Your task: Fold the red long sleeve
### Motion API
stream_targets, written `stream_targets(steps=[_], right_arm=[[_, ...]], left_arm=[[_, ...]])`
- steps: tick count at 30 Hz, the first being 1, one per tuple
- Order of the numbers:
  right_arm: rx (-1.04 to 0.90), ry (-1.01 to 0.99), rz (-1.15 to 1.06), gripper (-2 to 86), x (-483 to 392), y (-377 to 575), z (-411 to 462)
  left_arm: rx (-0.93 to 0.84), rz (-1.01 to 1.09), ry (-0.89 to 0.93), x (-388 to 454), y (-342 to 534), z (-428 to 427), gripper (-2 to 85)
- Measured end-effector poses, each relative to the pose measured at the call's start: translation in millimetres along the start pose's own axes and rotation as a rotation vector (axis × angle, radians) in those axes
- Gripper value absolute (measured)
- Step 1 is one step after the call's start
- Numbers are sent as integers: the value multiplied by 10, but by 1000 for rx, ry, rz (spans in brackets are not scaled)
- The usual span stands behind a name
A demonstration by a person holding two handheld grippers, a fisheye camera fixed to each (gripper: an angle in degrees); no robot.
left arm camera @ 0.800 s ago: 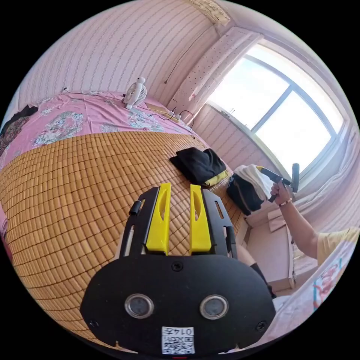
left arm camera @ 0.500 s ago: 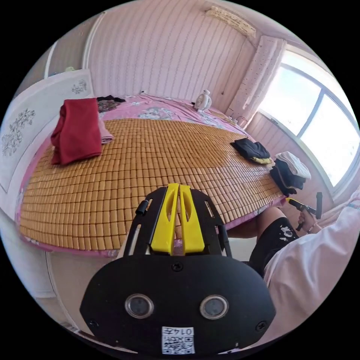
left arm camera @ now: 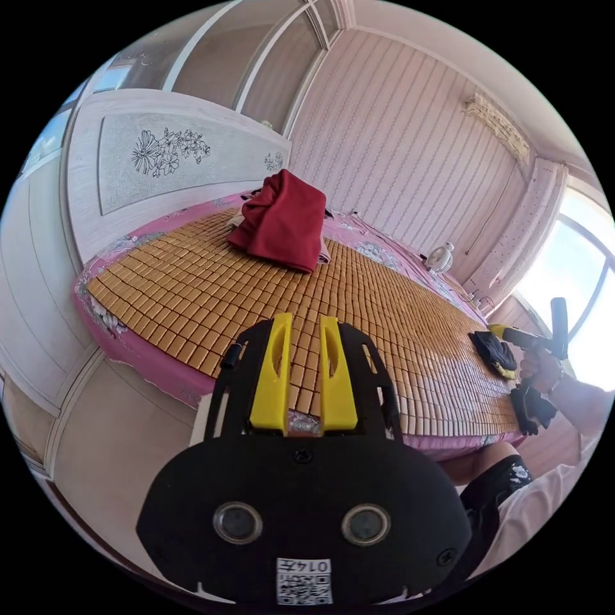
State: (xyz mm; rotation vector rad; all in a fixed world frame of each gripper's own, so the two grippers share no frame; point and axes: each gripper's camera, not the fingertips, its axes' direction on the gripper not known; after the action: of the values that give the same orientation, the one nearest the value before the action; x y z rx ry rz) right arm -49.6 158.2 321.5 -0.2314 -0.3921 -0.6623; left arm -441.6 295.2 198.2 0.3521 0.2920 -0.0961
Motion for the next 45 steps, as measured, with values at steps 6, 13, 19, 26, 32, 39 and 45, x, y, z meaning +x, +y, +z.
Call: stream_targets(steps=[6,13,19,26,32,39,45], right_arm=[[-110,-34,33,123,54,-1154,1099],[-166,-109,-23,124,156,-2189,2535],[-166,-79,72,133,355,-2911,3481],[-220,-191,-17,33,527,-3055,3318],[-104,-296,-19,21,883,-2268,2189],[-225,-222,275,45,1268,183,1286],[71,-464,615,96,1645,1359,587]], left_arm=[[6,-133,-44,-533,-716,658,157],[19,-99,-1,-1030,-1542,1540,168],[-85,-8,-65,-1101,-1967,2264,148],[-161,76,-113,-775,-1970,2220,6],[-9,317,196,322,-1392,1030,-7],[-285,224,557,1328,6,630,-7],[-400,212,718,1796,454,499,-3]])
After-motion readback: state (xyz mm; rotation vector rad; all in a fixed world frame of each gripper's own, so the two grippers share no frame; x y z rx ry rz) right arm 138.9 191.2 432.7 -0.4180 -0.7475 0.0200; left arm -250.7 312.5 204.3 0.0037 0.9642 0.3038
